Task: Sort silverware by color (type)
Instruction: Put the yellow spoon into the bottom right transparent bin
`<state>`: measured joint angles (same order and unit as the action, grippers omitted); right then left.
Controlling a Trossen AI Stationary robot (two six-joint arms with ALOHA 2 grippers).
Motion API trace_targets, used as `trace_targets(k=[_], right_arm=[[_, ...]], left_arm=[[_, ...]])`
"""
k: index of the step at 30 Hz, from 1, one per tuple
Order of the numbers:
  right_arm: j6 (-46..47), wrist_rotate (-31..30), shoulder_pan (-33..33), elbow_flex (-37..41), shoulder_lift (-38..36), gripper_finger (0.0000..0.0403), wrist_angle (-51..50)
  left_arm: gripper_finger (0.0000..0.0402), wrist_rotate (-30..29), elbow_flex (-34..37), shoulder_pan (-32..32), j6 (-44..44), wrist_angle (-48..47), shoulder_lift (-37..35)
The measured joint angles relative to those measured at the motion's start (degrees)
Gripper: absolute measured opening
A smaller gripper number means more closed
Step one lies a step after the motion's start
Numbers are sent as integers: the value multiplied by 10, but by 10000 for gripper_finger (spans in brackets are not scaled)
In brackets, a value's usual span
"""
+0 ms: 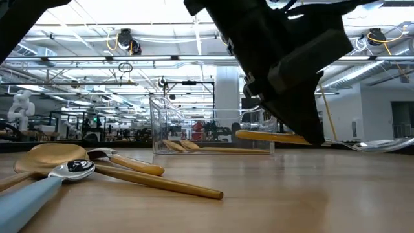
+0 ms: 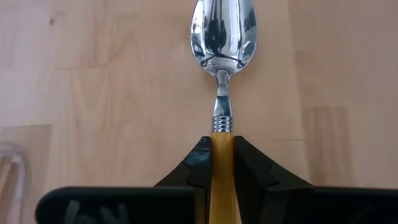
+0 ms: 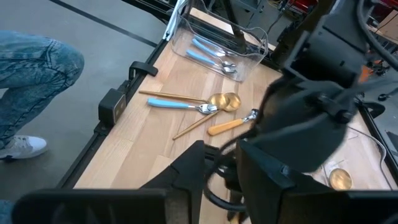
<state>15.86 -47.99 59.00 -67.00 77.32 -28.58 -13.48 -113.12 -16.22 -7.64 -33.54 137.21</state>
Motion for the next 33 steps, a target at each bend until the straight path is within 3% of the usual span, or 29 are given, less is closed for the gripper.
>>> trace_targets(k=[13,20,27,33], right_arm=[[40,-1,0,0,1,89,-28],[116,-32,0,0,1,89,-121],[246,-62,-1,0,12,89,-217],[268,-88,-9,1,38,89,-214]], left_arm=[[38,-31,0,-18,-35,-34,-1],[38,-32,-2,-24,-52,-62,-2],[38,-52,-57,-41,-60,-129,-3],[37,-101,-124,-54,-55,-180,-4]])
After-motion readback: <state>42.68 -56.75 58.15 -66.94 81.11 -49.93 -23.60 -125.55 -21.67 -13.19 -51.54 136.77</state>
